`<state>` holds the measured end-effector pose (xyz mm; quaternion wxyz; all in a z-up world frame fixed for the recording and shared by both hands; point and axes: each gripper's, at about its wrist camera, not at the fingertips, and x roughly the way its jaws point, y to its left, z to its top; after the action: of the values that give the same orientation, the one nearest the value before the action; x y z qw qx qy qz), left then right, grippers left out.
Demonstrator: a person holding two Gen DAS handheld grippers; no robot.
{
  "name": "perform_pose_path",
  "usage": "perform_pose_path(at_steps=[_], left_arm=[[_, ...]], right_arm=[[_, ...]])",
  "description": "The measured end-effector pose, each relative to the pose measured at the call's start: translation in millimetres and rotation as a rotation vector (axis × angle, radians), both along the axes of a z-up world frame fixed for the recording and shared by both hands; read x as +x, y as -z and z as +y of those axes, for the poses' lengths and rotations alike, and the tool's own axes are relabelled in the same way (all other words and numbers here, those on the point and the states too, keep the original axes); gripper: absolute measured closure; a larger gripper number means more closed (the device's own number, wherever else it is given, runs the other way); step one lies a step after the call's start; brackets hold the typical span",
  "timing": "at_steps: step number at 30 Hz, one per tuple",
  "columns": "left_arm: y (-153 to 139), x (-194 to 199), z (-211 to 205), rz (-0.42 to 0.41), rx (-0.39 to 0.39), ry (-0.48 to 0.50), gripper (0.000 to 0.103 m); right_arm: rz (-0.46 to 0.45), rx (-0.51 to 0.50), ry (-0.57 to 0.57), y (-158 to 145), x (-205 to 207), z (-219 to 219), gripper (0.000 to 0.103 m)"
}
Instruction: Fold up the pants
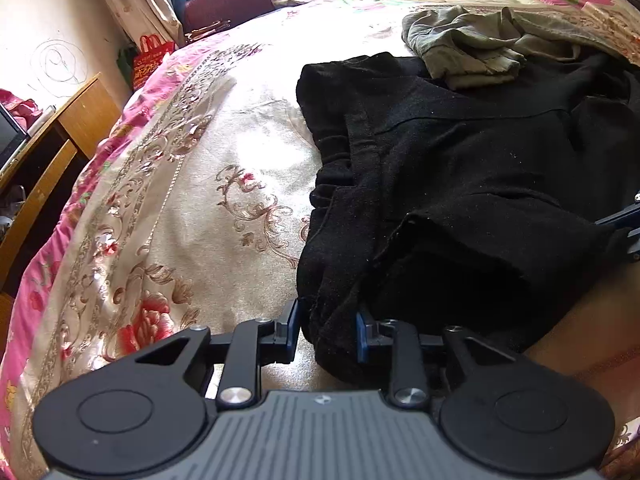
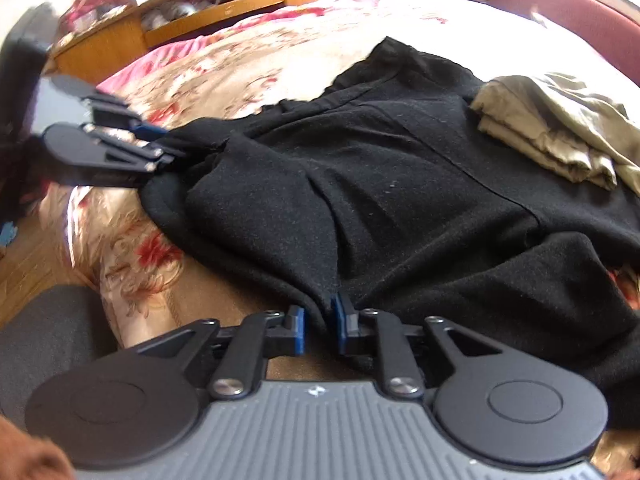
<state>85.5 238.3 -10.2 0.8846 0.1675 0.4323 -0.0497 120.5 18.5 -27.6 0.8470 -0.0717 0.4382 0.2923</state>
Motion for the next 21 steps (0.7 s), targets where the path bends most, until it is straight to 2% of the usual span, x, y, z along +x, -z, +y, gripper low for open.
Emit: perform_pose_path(at_steps=[3, 4, 5, 8, 13, 18, 21], left_arm=[[-13.1, -9.2, -0.8, -0.022, -0.004, -0.017, 0.057], [-17.3, -12.6, -3.6, -0.036, 0.012, -0.016, 0.057], [-20.6, -16.3, -6.7, -0.048, 0.028, -0.013, 0.057], [-34.3, -31.0, -19.4, -0.093, 0.049, 0.012, 0.057], [-49.6, -45.1, -59.8, -0.115, -0.035, 0.111, 0.057], [-43.6, -40.1, -133.6, -0.08, -0.141, 0.271, 0.057], [-37.6, -34.4, -176.9, -0.064, -0.168, 0.364, 0.057]], right_arm=[[-0.022, 0.082, 0.058, -15.4, -13.6, -23.1, 0.083], [-0.033, 0.102, 0.079, -20.0, -19.4, -32.8, 0.079], [-0.048, 0.112, 0.108, -23.8, -25.8, -43.1, 0.074], [-0.078, 0.107, 0.225, -31.0, -43.6, -78.6, 0.073], [-0.061, 0.139, 0.512, -28.3, -72.7, -163.4, 0.072], [0.028, 0.278, 0.834, -6.3, -86.6, -253.1, 0.069], [0.05, 0.399, 0.969, 6.2, -87.0, -293.5, 0.057]])
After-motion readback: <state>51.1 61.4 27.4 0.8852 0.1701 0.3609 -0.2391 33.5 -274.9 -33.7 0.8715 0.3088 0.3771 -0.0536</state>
